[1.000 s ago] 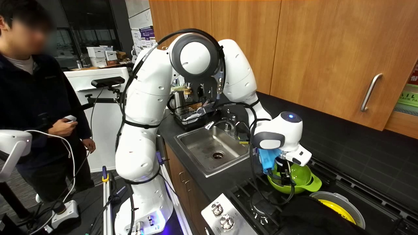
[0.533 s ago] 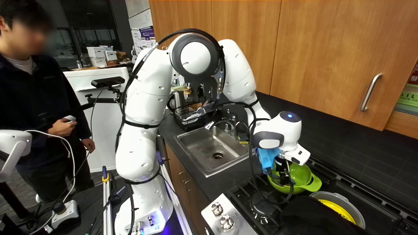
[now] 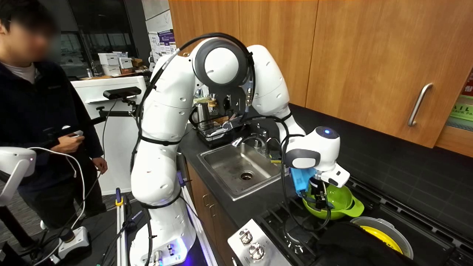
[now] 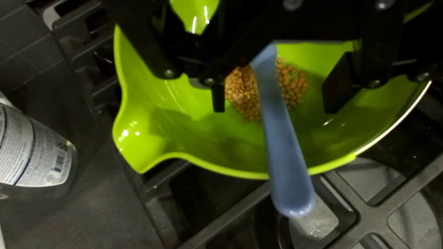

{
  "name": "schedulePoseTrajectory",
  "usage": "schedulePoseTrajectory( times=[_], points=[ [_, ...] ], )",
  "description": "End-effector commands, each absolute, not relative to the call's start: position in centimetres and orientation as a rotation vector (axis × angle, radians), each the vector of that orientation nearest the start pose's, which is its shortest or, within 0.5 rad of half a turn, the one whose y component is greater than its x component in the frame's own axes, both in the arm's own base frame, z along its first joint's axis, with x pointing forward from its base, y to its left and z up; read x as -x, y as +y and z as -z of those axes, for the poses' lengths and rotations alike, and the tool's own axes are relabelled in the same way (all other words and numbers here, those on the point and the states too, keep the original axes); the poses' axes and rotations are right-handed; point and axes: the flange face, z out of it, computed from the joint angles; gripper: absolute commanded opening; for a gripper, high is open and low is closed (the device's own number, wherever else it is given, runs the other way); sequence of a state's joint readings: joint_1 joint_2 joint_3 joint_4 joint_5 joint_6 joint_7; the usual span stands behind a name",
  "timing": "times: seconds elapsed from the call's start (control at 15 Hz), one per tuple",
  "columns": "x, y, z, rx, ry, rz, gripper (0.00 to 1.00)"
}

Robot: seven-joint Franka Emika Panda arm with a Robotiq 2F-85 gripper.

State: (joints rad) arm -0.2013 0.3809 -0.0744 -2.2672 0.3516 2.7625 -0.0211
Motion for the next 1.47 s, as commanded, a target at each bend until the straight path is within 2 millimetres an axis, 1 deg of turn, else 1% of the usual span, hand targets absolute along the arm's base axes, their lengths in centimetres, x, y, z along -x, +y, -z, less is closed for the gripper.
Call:
schedulePoseTrajectory(
  times=[0.0,0.53,0.93,1.4],
  points=[
    [-51.7,-16.3,-20.4,2.922,0.864,0.215,0.74],
    [-50.3,-15.8,-20.3,2.908,0.919,0.215,0.76],
    [-50.0,-16.0,-20.5,2.908,0.955,0.249,0.75],
    [-49.8,-16.4,-22.1,2.910,0.977,0.310,0.74]
  ],
)
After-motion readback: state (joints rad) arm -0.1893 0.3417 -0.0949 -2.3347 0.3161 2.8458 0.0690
